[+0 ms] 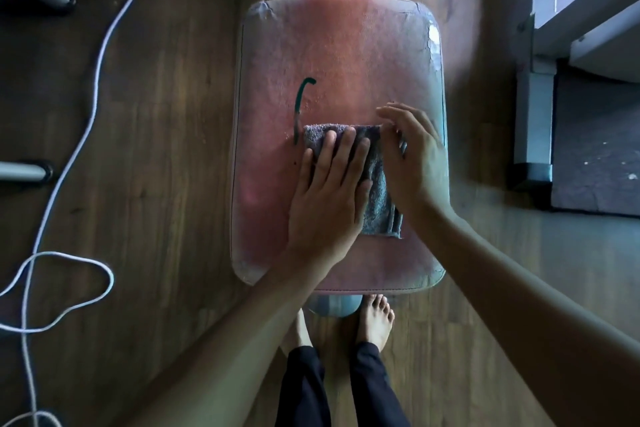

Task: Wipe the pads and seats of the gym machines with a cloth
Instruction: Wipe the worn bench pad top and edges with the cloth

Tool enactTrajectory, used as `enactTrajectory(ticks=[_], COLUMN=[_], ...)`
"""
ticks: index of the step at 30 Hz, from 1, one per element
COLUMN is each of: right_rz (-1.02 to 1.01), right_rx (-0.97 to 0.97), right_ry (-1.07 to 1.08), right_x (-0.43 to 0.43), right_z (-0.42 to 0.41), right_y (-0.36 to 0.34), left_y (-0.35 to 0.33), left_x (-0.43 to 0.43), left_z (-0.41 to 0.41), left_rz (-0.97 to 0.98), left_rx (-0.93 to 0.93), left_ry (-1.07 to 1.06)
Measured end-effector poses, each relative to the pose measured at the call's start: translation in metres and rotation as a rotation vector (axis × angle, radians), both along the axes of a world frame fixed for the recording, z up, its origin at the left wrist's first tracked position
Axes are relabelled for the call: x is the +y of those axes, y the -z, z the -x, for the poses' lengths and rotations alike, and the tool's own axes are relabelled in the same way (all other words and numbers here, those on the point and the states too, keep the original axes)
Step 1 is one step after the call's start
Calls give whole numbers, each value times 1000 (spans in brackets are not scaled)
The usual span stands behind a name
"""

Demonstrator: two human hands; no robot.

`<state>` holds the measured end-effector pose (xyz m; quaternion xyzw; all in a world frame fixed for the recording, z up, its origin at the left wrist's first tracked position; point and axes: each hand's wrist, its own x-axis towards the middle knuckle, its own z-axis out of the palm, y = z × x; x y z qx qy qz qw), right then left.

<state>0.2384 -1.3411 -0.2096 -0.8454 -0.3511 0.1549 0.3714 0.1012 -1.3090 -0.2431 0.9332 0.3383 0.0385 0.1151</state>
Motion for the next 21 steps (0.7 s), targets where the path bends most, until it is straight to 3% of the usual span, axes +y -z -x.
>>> enactTrajectory(ticks=[7,12,16,21], right_rz=[151,331,359,353], right_rx=[-129,-295,-322,-340], right_ry=[-119,-183,-174,-161], right_x=[0,-2,-2,-1], right_z=[0,7,9,11], right_y=[10,22,25,26], left_y=[-13,-19,-9,-7], left_x=[-31,-35,-18,9], left_z=[62,57,52,39], left_rz=[-11,64,-14,-84], left_rx=[51,33,132,68], left_ry=[-136,-179,-105,-194])
